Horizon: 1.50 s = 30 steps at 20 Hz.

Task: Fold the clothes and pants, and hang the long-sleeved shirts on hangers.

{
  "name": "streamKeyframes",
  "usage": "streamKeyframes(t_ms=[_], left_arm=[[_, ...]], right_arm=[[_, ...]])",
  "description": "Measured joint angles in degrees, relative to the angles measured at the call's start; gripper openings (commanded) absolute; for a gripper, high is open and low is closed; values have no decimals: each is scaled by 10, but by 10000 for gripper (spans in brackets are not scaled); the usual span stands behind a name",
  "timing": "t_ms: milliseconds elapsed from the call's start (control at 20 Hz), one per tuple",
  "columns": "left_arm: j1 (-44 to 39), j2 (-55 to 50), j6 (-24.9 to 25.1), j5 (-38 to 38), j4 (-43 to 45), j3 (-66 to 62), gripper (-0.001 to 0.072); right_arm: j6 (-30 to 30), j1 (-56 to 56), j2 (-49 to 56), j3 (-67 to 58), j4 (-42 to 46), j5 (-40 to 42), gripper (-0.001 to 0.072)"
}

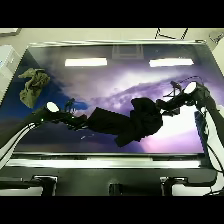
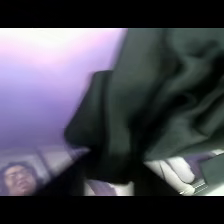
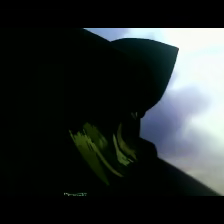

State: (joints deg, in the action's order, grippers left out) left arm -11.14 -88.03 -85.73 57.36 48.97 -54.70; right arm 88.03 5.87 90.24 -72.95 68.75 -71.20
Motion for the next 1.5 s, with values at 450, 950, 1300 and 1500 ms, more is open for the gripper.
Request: streamKeyframes(t_ms=[450, 950, 1300, 1500], left_arm=[[53, 157, 47, -20, 18, -96, 27], [153, 450, -3, -31, 42, -237, 27], [140, 473, -12, 32, 73, -86, 27], [105, 433, 1, 5, 73, 30, 27]], right_arm=[[20, 0, -96, -128, 53, -11, 35], [66, 0, -369, -292, 148, -46, 35], [69, 0, -396, -104, 110, -219, 35], [58, 0, -378, 105, 23, -134, 35]])
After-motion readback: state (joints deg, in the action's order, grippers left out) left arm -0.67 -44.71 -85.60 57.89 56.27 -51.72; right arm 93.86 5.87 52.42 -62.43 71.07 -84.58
